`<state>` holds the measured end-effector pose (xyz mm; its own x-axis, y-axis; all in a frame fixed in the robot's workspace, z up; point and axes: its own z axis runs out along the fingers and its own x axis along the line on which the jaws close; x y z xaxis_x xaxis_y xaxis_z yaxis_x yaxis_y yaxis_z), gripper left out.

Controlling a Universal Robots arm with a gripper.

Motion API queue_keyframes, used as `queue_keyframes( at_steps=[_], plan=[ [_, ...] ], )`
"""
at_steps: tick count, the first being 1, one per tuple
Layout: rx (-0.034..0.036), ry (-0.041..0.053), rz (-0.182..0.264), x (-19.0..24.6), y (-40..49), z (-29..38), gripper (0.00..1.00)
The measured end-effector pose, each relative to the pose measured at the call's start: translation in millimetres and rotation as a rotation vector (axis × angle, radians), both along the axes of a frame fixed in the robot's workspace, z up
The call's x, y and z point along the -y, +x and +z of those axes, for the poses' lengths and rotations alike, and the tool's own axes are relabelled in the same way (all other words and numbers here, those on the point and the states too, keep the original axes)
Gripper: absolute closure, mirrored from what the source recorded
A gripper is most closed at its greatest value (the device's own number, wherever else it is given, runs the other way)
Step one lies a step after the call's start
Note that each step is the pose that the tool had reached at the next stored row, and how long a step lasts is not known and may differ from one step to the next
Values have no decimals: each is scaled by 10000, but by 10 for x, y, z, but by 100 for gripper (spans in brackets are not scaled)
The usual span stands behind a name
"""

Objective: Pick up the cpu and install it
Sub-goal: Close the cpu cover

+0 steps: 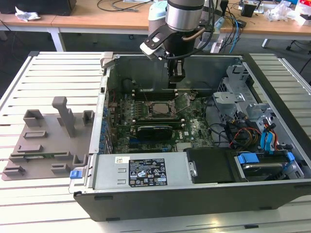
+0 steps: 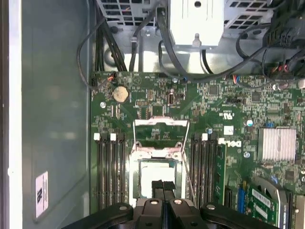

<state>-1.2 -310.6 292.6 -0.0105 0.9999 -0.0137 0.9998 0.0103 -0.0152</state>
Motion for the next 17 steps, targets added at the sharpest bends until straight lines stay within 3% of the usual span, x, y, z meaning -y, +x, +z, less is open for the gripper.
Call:
queue_keyframes(
  at_steps=[13,17],
  plan=[
    [-2,-11,2,-1,446,0,89],
    [-4,-12,1,-1,531,-1,89]
  ],
)
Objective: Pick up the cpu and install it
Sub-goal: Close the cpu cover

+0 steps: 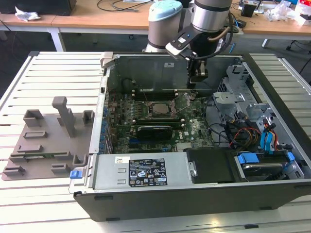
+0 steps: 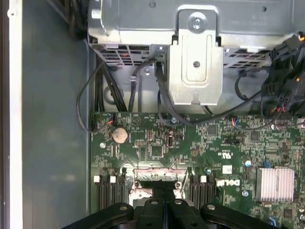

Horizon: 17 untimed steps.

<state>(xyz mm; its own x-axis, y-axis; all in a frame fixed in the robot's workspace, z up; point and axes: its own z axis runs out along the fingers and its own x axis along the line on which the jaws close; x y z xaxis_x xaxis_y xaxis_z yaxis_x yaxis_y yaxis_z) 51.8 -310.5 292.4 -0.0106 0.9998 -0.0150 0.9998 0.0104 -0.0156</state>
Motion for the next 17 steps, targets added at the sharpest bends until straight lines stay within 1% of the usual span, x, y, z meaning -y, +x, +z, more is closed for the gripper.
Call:
queue_keyframes(
  at_steps=[3,4,5,8,9,10,11,14,16,17],
  plan=[
    [-3,0,-1,0,48,-14,89],
    [-15,0,0,0,82,-39,89],
    [-27,-1,6,-1,132,-80,89],
    [-39,-9,172,-5,197,-157,89],
    [-39,-11,353,-4,206,-188,89],
    [-39,-14,684,-4,211,-236,89],
    [-38,-13,908,-5,215,-281,89],
    [-38,-13,954,-6,215,-357,89],
    [-38,-14,969,-6,212,-433,89],
    [-38,-15,977,-7,176,-494,89]
  ],
)
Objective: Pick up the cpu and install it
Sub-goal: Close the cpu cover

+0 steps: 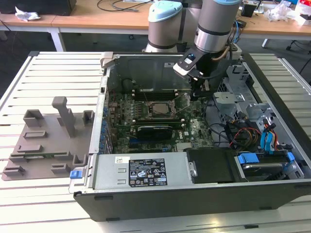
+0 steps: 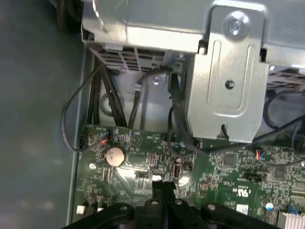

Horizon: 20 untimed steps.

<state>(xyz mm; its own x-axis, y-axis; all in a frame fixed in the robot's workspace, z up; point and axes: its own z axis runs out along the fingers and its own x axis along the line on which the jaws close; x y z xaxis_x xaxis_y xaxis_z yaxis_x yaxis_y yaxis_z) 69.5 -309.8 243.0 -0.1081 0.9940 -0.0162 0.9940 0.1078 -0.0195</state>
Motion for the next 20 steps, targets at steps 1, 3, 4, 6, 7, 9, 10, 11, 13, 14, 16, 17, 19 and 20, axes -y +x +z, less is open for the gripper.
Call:
queue_keyframes(
  at_steps=[1,3,4,6,7,9,10,11,13,14,16,17,19,20],
  plan=[
    [-1,-1,1,0,0,0,89],
    [0,-1,-1,0,0,0,89],
    [0,1,-3,0,-5,-1,89],
    [0,2,1,-1,-6,1,89],
    [0,3,-1,-1,-8,2,89],
    [2,1,-1,0,-16,5,89],
    [3,0,-1,0,-20,6,89],
    [3,-1,0,0,-22,6,89],
    [4,-1,-1,0,-29,7,89],
    [5,0,0,0,-34,7,89],
    [9,1,0,0,-54,8,89],
    [12,1,-1,0,-65,10,89],
    [19,2,0,0,-86,12,89],
    [19,1,0,0,-99,13,89]
  ],
)
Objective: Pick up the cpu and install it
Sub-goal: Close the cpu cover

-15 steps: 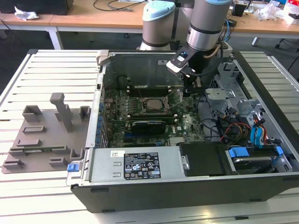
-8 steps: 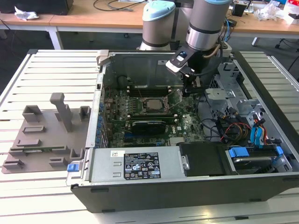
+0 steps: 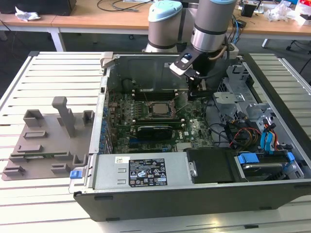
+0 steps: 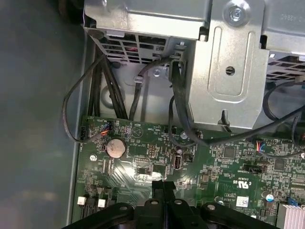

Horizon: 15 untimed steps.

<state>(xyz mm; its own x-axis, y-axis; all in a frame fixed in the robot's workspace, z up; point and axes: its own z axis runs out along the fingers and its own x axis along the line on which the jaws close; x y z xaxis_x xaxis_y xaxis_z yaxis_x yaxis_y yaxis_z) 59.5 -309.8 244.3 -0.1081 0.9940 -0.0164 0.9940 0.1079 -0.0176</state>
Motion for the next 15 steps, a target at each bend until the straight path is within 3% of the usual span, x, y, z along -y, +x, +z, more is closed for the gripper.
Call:
queue_keyframes(
  at_steps=[15],
  plan=[
    [0,-1,-1,0,-315,0,89]
  ],
)
